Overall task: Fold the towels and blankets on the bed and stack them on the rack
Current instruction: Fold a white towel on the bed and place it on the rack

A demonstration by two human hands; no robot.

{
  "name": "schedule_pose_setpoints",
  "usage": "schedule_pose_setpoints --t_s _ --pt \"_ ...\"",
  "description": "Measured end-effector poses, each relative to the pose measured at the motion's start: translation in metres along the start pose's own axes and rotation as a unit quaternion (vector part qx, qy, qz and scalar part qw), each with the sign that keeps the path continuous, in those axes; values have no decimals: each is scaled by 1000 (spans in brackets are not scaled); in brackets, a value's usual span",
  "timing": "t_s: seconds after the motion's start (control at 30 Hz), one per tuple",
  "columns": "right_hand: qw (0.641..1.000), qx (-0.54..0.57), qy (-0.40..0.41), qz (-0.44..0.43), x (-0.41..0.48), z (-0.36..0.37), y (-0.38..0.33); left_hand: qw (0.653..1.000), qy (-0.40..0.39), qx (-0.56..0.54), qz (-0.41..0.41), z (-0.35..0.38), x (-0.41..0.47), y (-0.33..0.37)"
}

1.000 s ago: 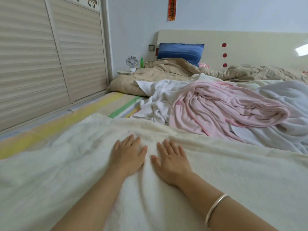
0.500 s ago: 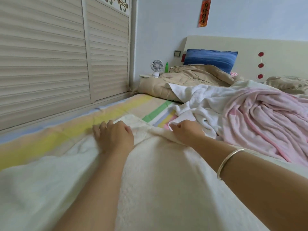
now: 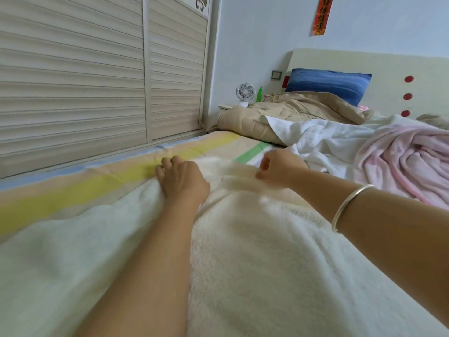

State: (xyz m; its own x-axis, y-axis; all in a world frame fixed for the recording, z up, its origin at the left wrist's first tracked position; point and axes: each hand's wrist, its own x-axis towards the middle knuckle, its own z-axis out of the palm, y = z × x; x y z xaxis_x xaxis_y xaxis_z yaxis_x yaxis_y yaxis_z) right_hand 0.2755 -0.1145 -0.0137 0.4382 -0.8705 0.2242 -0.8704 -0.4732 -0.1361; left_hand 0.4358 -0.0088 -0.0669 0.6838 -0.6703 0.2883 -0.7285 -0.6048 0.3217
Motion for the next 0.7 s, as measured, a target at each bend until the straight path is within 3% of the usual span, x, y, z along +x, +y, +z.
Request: schedule_pose_setpoints --t_s 0.1,0.17,0.27,0.37,0.47,0.53,0.57,0.63,0.7 --pt "989 79 99 82 9 11 1 997 44 21 62 6 5 5" --pt "988 91 78 94 7 34 4 994 5 67 87 12 10 7" --pt "989 141 37 38 -1 63 6 986 -60 131 80 19 19 7" --pt "974 223 23 27 -6 63 8 988 -51 130 68 26 16 6" --pt "976 218 -12 -13 -34 53 0 991 70 50 102 32 11 0" --pt "985 163 -23 -44 -72 42 -13 970 185 7 160 26 3 -2" --pt "989 133 -37 -60 -93 38 -20 963 205 -7 178 23 -4 -4" --pt "988 92 -92 -89 -142 25 -30 976 143 -57 155 14 -29 -6" --pt "982 57 -135 -117 -186 17 -39 981 -3 -165 105 1 -57 -13"
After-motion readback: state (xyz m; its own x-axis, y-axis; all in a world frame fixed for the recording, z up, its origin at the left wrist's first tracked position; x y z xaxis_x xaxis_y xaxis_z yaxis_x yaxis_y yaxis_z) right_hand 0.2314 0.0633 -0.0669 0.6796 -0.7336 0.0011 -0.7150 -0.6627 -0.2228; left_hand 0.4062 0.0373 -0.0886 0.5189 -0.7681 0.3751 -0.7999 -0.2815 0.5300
